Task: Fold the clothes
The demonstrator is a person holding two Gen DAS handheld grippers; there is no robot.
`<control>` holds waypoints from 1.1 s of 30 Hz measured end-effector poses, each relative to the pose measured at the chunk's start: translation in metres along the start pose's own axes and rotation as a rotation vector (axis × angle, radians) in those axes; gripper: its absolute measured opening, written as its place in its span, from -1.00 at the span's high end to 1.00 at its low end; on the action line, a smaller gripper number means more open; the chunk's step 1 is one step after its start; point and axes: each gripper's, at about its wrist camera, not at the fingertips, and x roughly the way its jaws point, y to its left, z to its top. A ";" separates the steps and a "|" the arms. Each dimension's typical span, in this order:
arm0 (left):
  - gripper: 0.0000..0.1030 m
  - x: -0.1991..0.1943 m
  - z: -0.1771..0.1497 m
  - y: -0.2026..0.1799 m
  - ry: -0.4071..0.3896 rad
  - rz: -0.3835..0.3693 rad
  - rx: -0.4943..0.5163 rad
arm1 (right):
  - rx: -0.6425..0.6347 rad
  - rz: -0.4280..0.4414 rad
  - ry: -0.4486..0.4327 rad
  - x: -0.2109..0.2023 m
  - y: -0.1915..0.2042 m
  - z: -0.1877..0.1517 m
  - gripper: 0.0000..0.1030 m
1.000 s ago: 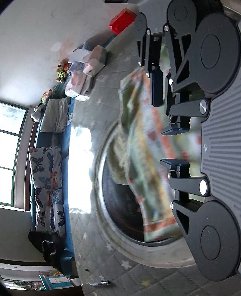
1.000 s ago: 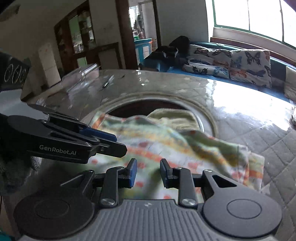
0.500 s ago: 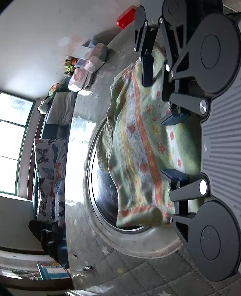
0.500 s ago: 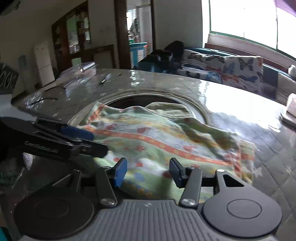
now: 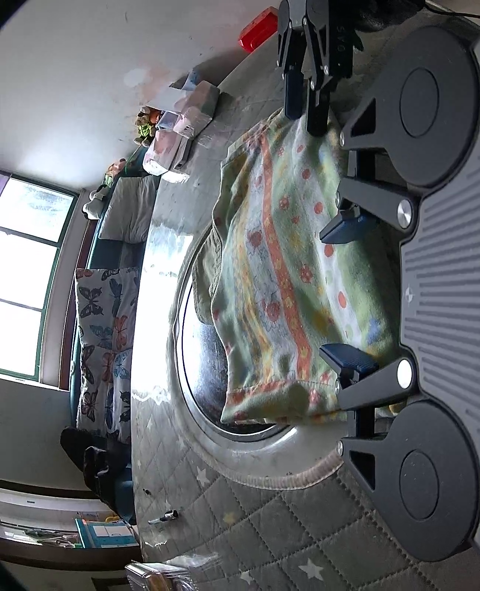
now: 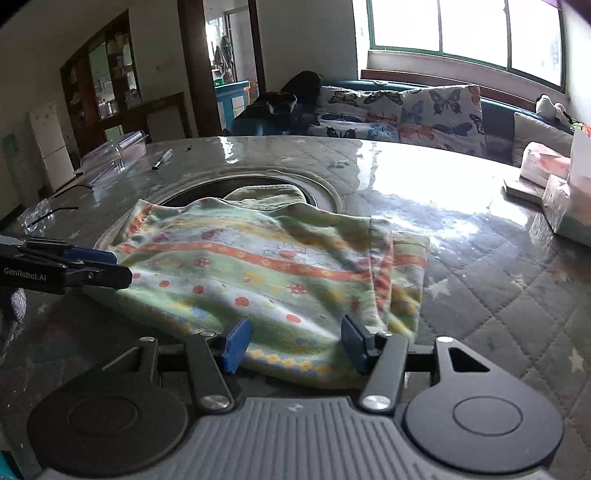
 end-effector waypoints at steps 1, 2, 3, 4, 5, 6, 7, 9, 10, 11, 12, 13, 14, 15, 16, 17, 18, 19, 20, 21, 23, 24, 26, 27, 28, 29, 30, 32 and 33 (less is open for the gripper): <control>-0.25 0.000 0.002 0.001 0.001 0.000 -0.002 | -0.001 0.000 0.001 0.000 0.000 0.002 -0.10; -0.25 -0.001 0.004 0.002 -0.001 0.000 -0.004 | -0.004 0.001 0.000 0.000 -0.001 0.006 -0.13; -0.25 -0.001 0.006 0.003 -0.002 0.000 -0.006 | -0.008 0.002 -0.004 0.000 -0.001 0.009 -0.14; -0.25 -0.001 0.009 0.005 -0.005 0.003 -0.007 | -0.016 0.000 -0.012 0.002 -0.001 0.015 -0.15; -0.25 0.000 0.012 0.006 -0.012 0.015 -0.008 | -0.022 0.000 -0.020 0.004 -0.001 0.020 -0.15; -0.25 0.002 0.016 0.009 -0.017 0.025 -0.012 | -0.023 0.006 -0.027 0.008 0.000 0.026 -0.15; -0.25 0.003 0.021 0.013 -0.022 0.033 -0.019 | -0.024 0.012 -0.034 0.011 0.000 0.031 -0.15; -0.22 0.007 0.030 0.020 -0.033 0.051 -0.032 | -0.025 0.025 -0.047 0.019 0.000 0.043 -0.15; -0.22 0.010 0.034 0.023 -0.035 0.065 -0.039 | -0.025 0.035 -0.044 0.026 0.000 0.048 -0.15; -0.22 0.012 0.037 0.027 -0.035 0.074 -0.048 | -0.026 0.044 -0.042 0.032 0.001 0.053 -0.15; -0.22 0.015 0.040 0.030 -0.034 0.078 -0.059 | -0.033 0.051 -0.041 0.038 0.003 0.058 -0.15; -0.22 0.017 0.043 0.034 -0.033 0.084 -0.070 | -0.040 0.059 -0.040 0.044 0.006 0.063 -0.15; -0.22 0.020 0.045 0.038 -0.029 0.093 -0.079 | -0.046 0.071 -0.037 0.050 0.008 0.067 -0.14; -0.22 0.023 0.048 0.041 -0.025 0.105 -0.084 | -0.051 0.083 -0.034 0.056 0.011 0.071 -0.14; -0.22 0.026 0.050 0.044 -0.021 0.118 -0.086 | -0.055 0.096 -0.030 0.062 0.013 0.075 -0.14; -0.22 0.029 0.051 0.046 -0.016 0.128 -0.088 | -0.051 0.109 -0.024 0.068 0.014 0.077 -0.14; -0.22 0.031 0.052 0.048 -0.010 0.137 -0.090 | -0.042 0.123 -0.015 0.075 0.013 0.080 -0.14; -0.22 0.034 0.052 0.050 -0.003 0.148 -0.091 | -0.030 0.127 -0.006 0.081 0.013 0.081 -0.14; -0.22 0.037 0.053 0.052 0.005 0.157 -0.092 | -0.020 0.127 0.004 0.087 0.011 0.082 -0.14; -0.22 0.040 0.052 0.054 0.012 0.165 -0.094 | -0.015 0.118 0.015 0.092 0.009 0.082 -0.14; -0.22 0.045 0.052 0.057 0.028 0.177 -0.099 | 0.005 0.098 0.032 0.100 0.003 0.080 -0.14; -0.21 0.047 0.052 0.059 0.032 0.185 -0.098 | 0.020 0.092 0.033 0.100 -0.001 0.079 -0.14; -0.20 0.048 0.052 0.060 0.031 0.194 -0.091 | 0.038 0.081 0.027 0.095 -0.007 0.078 -0.14; -0.20 0.048 0.052 0.061 0.032 0.196 -0.091 | 0.043 0.076 0.022 0.091 -0.009 0.077 -0.14; -0.20 0.049 0.053 0.061 0.031 0.200 -0.091 | 0.047 0.070 0.019 0.088 -0.013 0.075 -0.14; -0.20 0.049 0.053 0.061 0.030 0.204 -0.090 | 0.051 0.064 0.017 0.084 -0.016 0.073 -0.14; -0.20 0.049 0.053 0.061 0.028 0.208 -0.089 | 0.055 0.058 0.015 0.080 -0.019 0.071 -0.14; -0.20 0.050 0.054 0.060 0.025 0.219 -0.085 | 0.064 0.046 0.013 0.073 -0.026 0.068 -0.15; -0.20 0.051 0.054 0.060 0.024 0.227 -0.080 | 0.072 0.039 0.021 0.074 -0.030 0.065 -0.15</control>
